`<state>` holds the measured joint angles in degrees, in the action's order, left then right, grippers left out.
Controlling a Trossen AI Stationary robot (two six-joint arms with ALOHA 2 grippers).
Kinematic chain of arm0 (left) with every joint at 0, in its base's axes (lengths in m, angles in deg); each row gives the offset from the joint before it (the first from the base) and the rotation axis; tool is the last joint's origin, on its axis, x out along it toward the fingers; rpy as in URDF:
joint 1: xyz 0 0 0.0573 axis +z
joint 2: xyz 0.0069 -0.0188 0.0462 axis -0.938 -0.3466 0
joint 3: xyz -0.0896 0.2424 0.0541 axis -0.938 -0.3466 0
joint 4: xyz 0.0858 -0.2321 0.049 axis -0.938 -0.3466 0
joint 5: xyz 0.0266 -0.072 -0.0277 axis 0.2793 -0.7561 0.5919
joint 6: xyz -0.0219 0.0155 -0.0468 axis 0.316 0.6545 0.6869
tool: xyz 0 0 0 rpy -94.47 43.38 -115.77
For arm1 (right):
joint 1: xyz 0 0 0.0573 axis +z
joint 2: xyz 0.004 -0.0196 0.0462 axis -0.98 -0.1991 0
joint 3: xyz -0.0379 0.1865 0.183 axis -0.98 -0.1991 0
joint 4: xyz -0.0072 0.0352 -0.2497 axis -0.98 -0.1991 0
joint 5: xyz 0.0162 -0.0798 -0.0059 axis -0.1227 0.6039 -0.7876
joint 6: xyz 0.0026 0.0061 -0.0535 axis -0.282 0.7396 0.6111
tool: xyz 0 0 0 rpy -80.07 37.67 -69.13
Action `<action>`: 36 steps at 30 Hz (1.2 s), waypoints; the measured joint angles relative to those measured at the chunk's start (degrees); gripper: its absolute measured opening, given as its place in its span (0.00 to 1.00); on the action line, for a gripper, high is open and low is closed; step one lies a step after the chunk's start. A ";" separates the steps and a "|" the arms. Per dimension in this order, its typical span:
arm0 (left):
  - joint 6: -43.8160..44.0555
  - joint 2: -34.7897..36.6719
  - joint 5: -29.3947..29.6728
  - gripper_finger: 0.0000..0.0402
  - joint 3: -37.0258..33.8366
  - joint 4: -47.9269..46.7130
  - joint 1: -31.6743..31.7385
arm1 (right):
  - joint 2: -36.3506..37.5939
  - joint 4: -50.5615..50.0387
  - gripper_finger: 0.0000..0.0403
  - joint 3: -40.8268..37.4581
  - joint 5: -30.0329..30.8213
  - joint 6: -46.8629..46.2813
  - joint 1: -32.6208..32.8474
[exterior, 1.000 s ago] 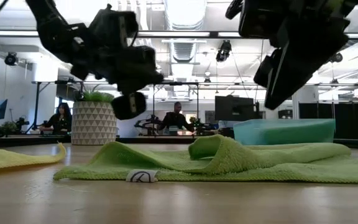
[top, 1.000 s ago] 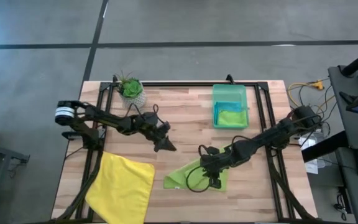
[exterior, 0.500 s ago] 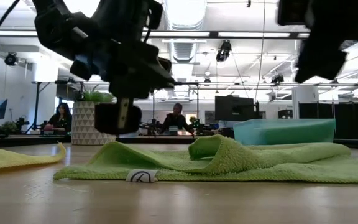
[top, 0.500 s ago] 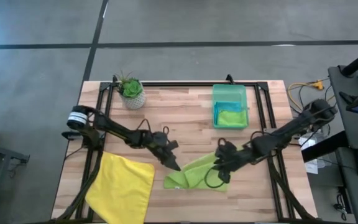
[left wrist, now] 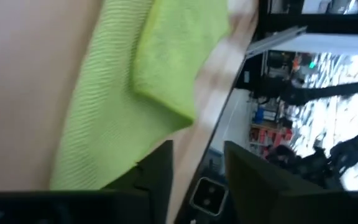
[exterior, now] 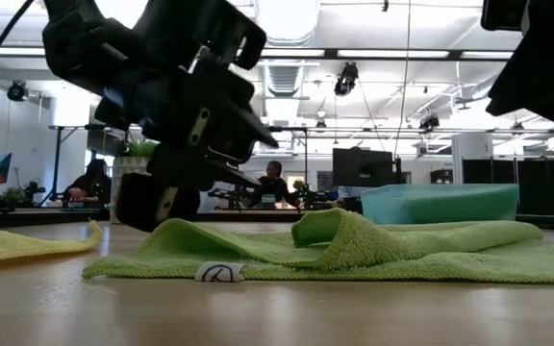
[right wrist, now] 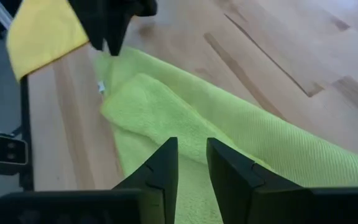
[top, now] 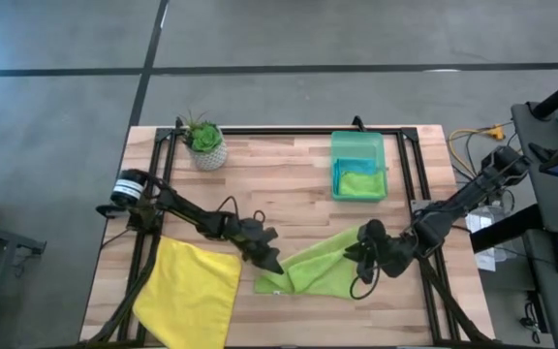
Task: Fold microfiber towels
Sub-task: Fold the light green towel
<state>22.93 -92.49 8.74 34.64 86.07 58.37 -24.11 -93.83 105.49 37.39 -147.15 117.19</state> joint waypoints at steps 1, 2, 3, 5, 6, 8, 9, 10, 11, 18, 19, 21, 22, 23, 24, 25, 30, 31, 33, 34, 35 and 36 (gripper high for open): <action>0.77 -0.39 0.58 0.35 0.66 -0.02 -0.02 | -0.09 -0.26 0.20 -0.26 0.29 -0.31 0.37; 1.71 -0.83 0.77 0.39 1.28 -0.24 -0.02 | -0.09 -0.67 0.20 -0.39 0.53 -0.55 0.64; 2.48 -0.97 0.75 0.43 1.47 -0.99 -0.02 | -0.28 -0.31 0.20 -0.40 0.75 -0.82 0.79; 3.68 -1.30 1.05 0.48 1.94 -3.06 -0.02 | -0.44 -0.29 0.20 -0.39 1.28 -1.53 1.12; 3.98 -1.91 1.80 0.49 2.72 -3.96 -0.02 | -0.43 -0.37 0.20 -0.42 1.59 -1.73 1.43; 4.68 -2.47 2.30 0.51 3.12 -5.74 -0.02 | -0.40 0.05 0.21 -0.42 1.68 -1.73 1.80; 4.90 -3.01 2.30 0.51 3.43 -5.97 -0.02 | -0.43 0.21 0.21 -0.42 1.68 -1.73 2.00; 5.15 -3.74 2.32 0.51 4.19 -5.34 -0.02 | -0.44 0.40 0.21 -0.42 1.69 -1.73 2.24; 5.72 -4.27 2.36 0.51 4.80 -5.16 -0.02 | -0.44 0.51 0.21 -0.42 1.69 -1.73 2.50; 8.41 -7.59 2.72 0.51 9.34 -9.40 0.00 | -0.46 0.94 0.20 -0.39 1.71 -1.73 3.11; 8.17 -7.61 2.82 0.51 10.12 -11.53 0.00 | -0.46 0.98 0.20 -0.39 1.71 -1.73 3.11; 6.65 -7.52 3.40 0.51 11.56 -15.77 -0.13 | -0.46 1.01 0.20 -0.39 1.71 -1.73 3.11; 5.86 -7.53 3.69 0.51 11.99 -16.97 -0.15 | -0.46 0.97 0.20 -0.39 1.68 -1.73 3.11; 5.33 -7.54 4.18 0.51 12.07 -17.21 -0.21 | -0.46 1.00 0.20 -0.39 1.67 -1.73 3.11; 5.28 -7.54 4.71 0.51 12.12 -17.27 -0.22 | -0.46 1.03 0.20 -0.39 1.65 -1.72 3.11; 5.82 -7.54 5.41 0.51 12.13 -17.09 -0.22 | -0.46 1.02 0.20 -0.39 1.65 -1.72 3.11; 7.82 -7.54 8.25 0.51 12.07 -16.97 -0.22 | -0.46 1.01 0.20 -0.39 1.65 -1.69 3.11; 7.84 -7.69 8.35 0.51 12.07 -16.93 -0.22 | -0.46 0.98 0.20 -0.39 1.65 -1.70 3.11; 8.00 -7.90 8.38 0.51 12.07 -16.86 -0.22 | -0.46 0.99 0.20 -0.39 1.62 -1.69 3.11; 8.01 -7.92 8.41 0.51 12.07 -16.78 -0.22 | -0.46 0.97 0.20 -0.39 1.62 -1.71 3.11; 8.02 -7.93 8.54 0.51 12.05 -16.74 -0.22 | -0.46 0.96 0.20 -0.39 1.62 -1.71 3.11; 8.05 -7.93 8.78 0.50 12.07 -16.74 -0.24 | -0.46 0.97 0.20 -0.39 1.62 -1.70 3.11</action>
<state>30.98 -100.42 17.52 46.71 69.33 58.13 -24.57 -92.86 105.10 39.01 -148.85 120.30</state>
